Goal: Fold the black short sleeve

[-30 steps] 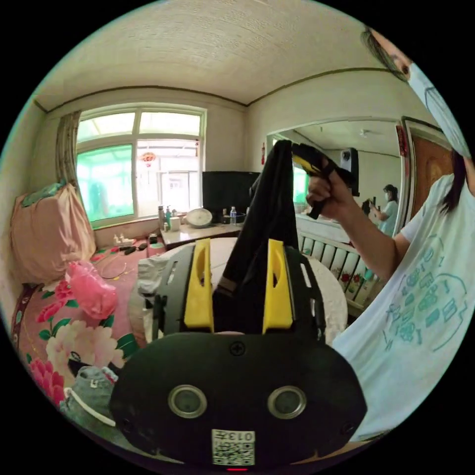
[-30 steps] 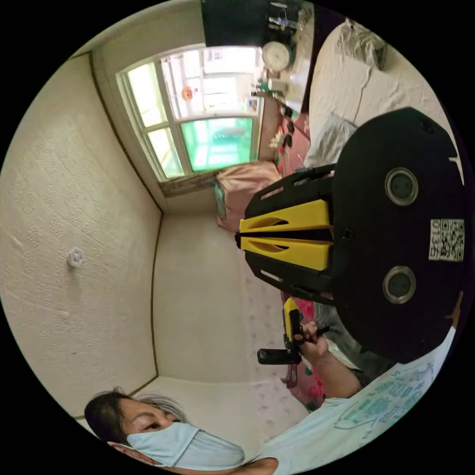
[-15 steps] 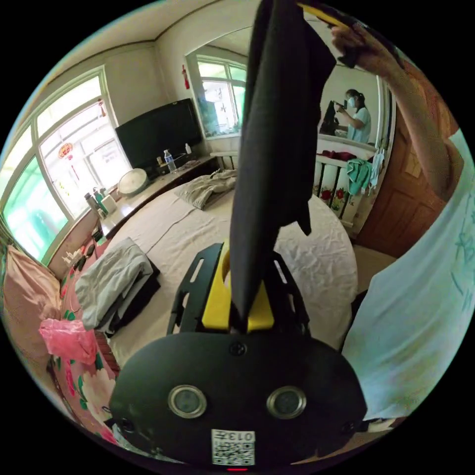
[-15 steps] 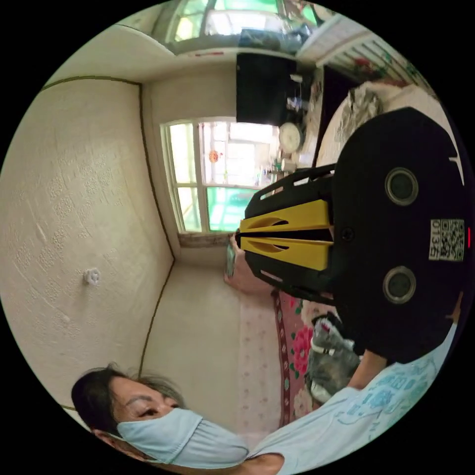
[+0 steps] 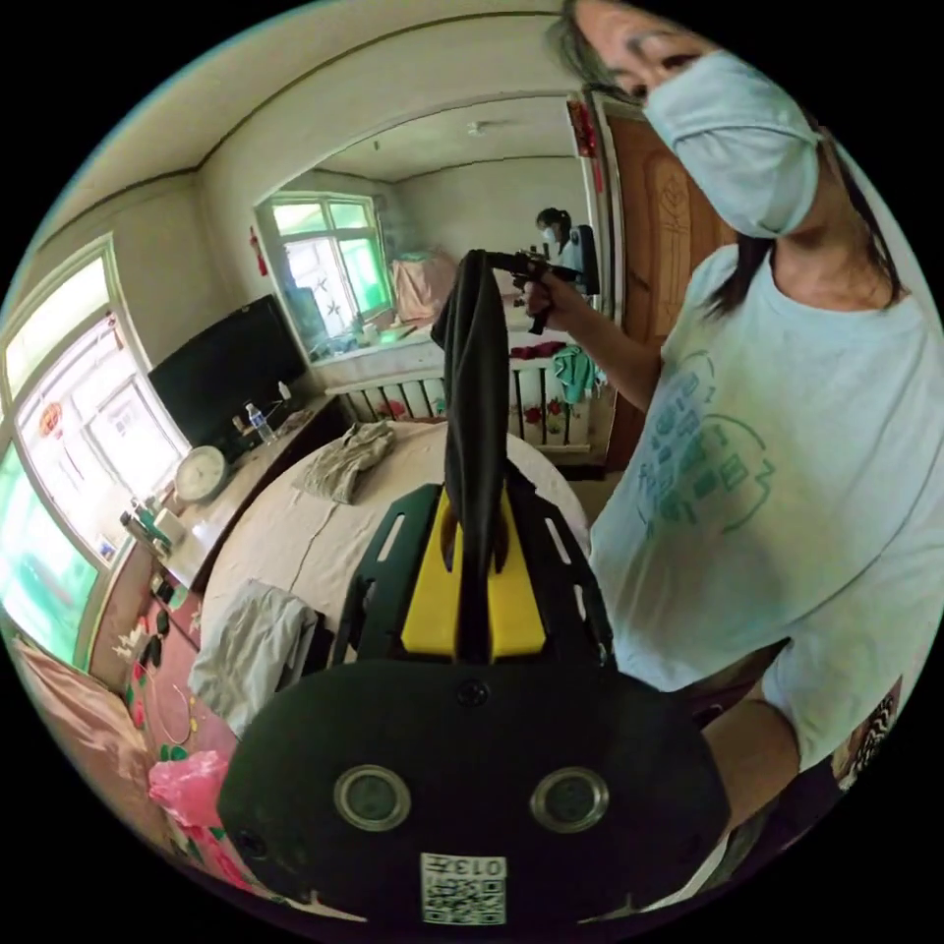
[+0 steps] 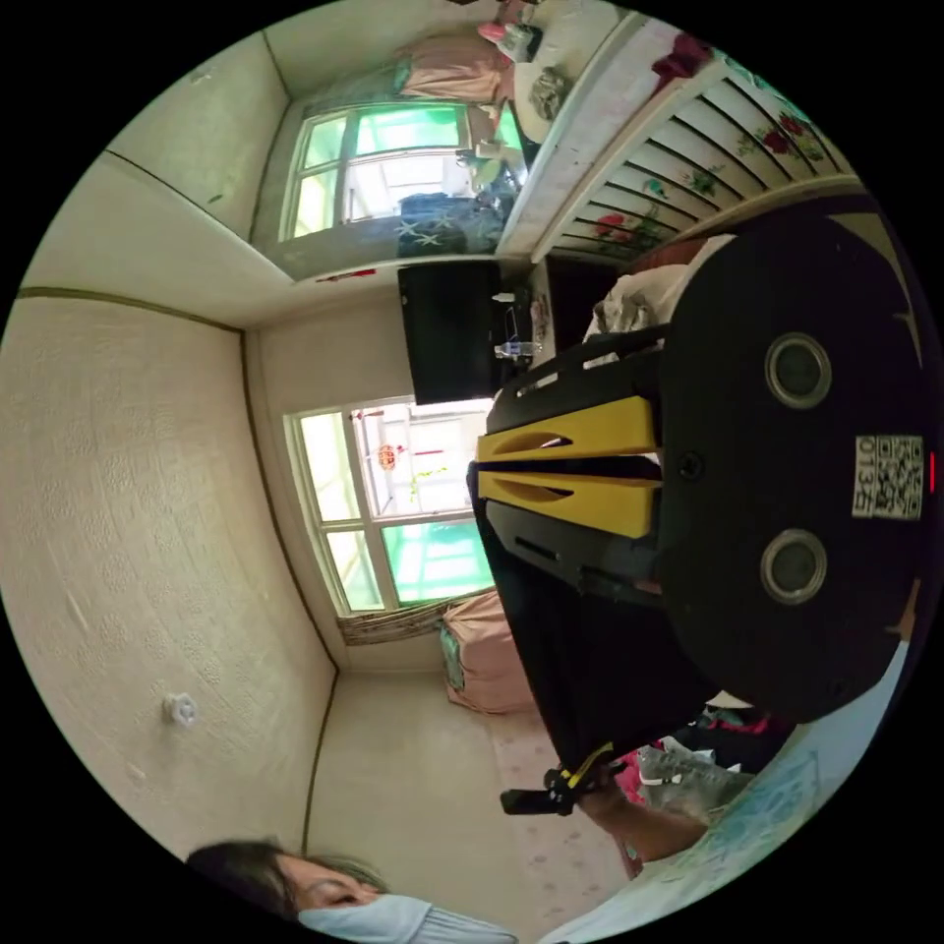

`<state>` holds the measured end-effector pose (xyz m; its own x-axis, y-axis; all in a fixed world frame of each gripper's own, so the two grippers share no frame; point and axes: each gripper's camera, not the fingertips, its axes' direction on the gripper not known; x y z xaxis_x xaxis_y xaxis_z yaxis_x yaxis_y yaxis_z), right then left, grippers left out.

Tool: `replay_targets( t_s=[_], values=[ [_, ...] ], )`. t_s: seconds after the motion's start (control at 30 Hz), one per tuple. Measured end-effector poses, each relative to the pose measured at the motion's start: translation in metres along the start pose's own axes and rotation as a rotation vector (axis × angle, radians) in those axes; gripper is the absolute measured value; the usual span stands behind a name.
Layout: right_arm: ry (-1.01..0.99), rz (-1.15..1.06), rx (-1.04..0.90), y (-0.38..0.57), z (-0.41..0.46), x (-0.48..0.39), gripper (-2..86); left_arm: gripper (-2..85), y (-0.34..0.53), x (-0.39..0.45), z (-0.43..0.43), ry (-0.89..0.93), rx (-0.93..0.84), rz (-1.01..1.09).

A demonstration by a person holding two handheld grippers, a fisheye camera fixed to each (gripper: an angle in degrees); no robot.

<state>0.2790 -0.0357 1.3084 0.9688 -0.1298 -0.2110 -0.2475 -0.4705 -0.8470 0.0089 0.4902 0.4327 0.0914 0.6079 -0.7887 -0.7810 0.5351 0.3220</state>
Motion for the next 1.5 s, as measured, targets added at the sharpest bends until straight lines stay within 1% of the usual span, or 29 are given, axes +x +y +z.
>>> replay_targets(
  t_s=[0.1,0.17,0.23,0.3,0.33,0.37,0.4,0.43,0.47,0.5,0.53,0.57,0.6,0.67,0.7,0.73,0.77,0.83,0.87,0.93,1.03,1.1,1.17,1.23,1.3,1.37,1.4,1.43,1.5],
  values=[
    [-0.022,-0.015,-0.049,0.005,0.000,0.000,1.0,0.5,-0.007,-0.001,0.000,0.038,-0.003,0.040],
    [-0.013,-0.001,-0.138,0.012,0.024,0.006,1.2,0.6,-0.004,-0.025,0.019,0.057,-0.039,-0.014],
    [-0.020,0.099,-0.267,0.032,0.078,0.025,1.5,0.5,0.007,-0.070,0.058,0.097,-0.111,-0.160],
    [0.008,0.144,-0.354,0.057,0.126,0.036,1.9,0.8,0.037,-0.137,0.128,0.199,-0.220,-0.401],
    [0.036,0.159,-0.417,0.078,0.159,0.041,2.3,1.0,0.046,-0.150,0.146,0.205,-0.241,-0.445],
    [0.044,0.163,-0.447,0.090,0.174,0.043,2.6,1.6,0.067,-0.173,0.179,0.177,-0.260,-0.549],
    [0.054,0.160,-0.517,0.117,0.205,0.045,3.3,2.6,0.088,-0.189,0.205,0.126,-0.273,-0.653],
    [0.070,0.166,-0.620,0.145,0.232,0.046,5.0,4.9,0.098,-0.193,0.217,0.103,-0.285,-0.676],
    [0.079,0.174,-0.676,0.159,0.244,0.047,5.8,9.6,0.119,-0.201,0.237,0.073,-0.337,-0.755],
    [0.105,0.203,-0.766,0.187,0.260,0.049,7.2,10.8,0.139,-0.207,0.250,0.089,-0.379,-0.848],
    [0.118,0.241,-0.802,0.209,0.264,0.050,8.2,11.3,0.149,-0.208,0.253,0.108,-0.379,-0.882],
    [0.117,0.269,-0.808,0.217,0.263,0.050,8.5,11.9,0.166,-0.206,0.253,0.129,-0.365,-0.937],
    [0.099,0.297,-0.799,0.229,0.259,0.046,9.0,12.5,0.183,-0.201,0.249,0.112,-0.370,-0.982],
    [0.087,0.269,-0.786,0.241,0.251,0.030,9.3,13.0,0.209,-0.190,0.240,0.070,-0.387,-1.054],
    [0.042,0.227,-0.795,0.248,0.248,0.011,9.5,13.2,0.225,-0.179,0.237,0.064,-0.394,-1.097],
    [-0.034,0.157,-0.808,0.256,0.249,-0.013,9.8,13.3,0.233,-0.173,0.237,0.068,-0.401,-1.118],
    [-0.063,0.110,-0.821,0.261,0.250,-0.028,10.0,13.4,0.244,-0.159,0.239,0.075,-0.422,-1.138],
    [-0.153,-0.086,-0.873,0.282,0.257,-0.087,10.7,13.9,0.251,-0.136,0.242,0.023,-0.474,-1.138],
    [-0.183,-0.118,-0.878,0.288,0.260,-0.101,11.0,14.6,0.251,-0.121,0.243,-0.020,-0.487,-1.126],
    [-0.311,-0.222,-0.923,0.309,0.273,-0.153,11.7,15.6,0.247,-0.103,0.245,-0.082,-0.484,-1.116],
    [-0.395,-0.339,-0.969,0.332,0.293,-0.208,11.8,16.2,0.233,-0.088,0.259,-0.161,-0.524,-1.062],
    [-0.427,-0.381,-0.991,0.343,0.305,-0.231,11.1,16.2,0.228,-0.089,0.268,-0.195,-0.526,-1.073],
    [-0.436,-0.412,-1.019,0.353,0.314,-0.249,8.6,15.4,0.230,-0.094,0.272,-0.204,-0.522,-1.120],
    [-0.395,-0.482,-1.097,0.369,0.323,-0.267,2.5,12.6,0.235,-0.099,0.279,-0.173,-0.533,-1.157],
    [-0.346,-0.532,-1.156,0.379,0.326,-0.273,1.4,7.0,0.233,-0.097,0.281,-0.223,-0.601,-1.144],
    [-0.312,-0.535,-1.139,0.373,0.321,-0.272,0.9,2.9,0.231,-0.094,0.281,-0.244,-0.677,-1.112],
    [-0.284,-0.531,-1.106,0.363,0.315,-0.268,0.6,2.2,0.230,-0.091,0.280,-0.219,-0.705,-1.090],
    [-0.253,-0.512,-1.063,0.347,0.308,-0.261,0.5,1.8,0.229,-0.090,0.277,-0.208,-0.707,-1.090],
    [-0.212,-0.470,-0.985,0.316,0.294,-0.244,0.3,1.1,0.223,-0.084,0.252,-0.186,-0.639,-1.075]
  ],
)
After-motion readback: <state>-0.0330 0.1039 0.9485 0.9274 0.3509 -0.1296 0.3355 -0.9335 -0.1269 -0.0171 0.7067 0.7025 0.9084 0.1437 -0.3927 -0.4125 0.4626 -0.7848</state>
